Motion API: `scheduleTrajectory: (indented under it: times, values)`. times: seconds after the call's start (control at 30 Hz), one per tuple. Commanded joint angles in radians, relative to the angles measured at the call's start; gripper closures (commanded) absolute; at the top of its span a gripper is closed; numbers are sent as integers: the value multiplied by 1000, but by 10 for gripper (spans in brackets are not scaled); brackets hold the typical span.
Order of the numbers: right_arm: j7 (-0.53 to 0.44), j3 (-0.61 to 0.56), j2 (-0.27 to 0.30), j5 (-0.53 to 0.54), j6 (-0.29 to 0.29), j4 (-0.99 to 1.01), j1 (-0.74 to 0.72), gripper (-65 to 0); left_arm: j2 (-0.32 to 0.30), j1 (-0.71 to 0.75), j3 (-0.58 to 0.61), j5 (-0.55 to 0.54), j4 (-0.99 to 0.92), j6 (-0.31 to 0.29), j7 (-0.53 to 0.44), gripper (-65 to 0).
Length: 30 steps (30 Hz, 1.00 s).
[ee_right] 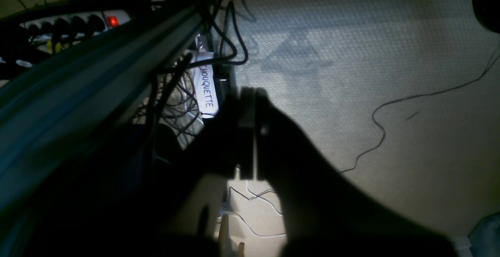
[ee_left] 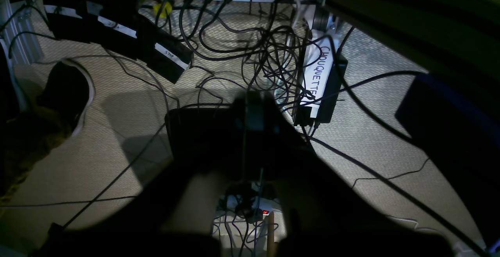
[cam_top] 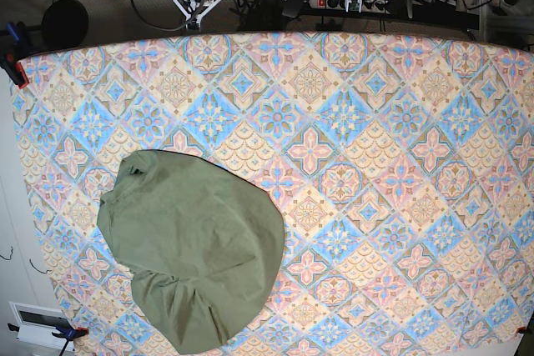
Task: Layout the t-shirt on the table in an organized manner, then fold the t-shirt properly
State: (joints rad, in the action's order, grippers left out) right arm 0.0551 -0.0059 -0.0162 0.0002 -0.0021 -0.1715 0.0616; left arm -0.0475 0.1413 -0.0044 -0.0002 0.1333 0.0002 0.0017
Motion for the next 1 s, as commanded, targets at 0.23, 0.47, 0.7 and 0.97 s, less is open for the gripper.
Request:
scheduleTrajectory:
  times: [0.23,0.47,0.7,0.97]
  values:
    - [-4,4,3,-4,-2,-12,48,0,-28,13,2,4,2,4,-10,0]
    - [-8,1,37,-4,-2,-84,137,0,-78,100,4,6,124,4,-6,0]
    - [-5,7,55,-4,-2,-326,333,0,-125,238,4,6,296,4,-6,0]
    - [-5,17,89,1,-2,-592,531,0,-180,498,4,6,685,4,-4,0]
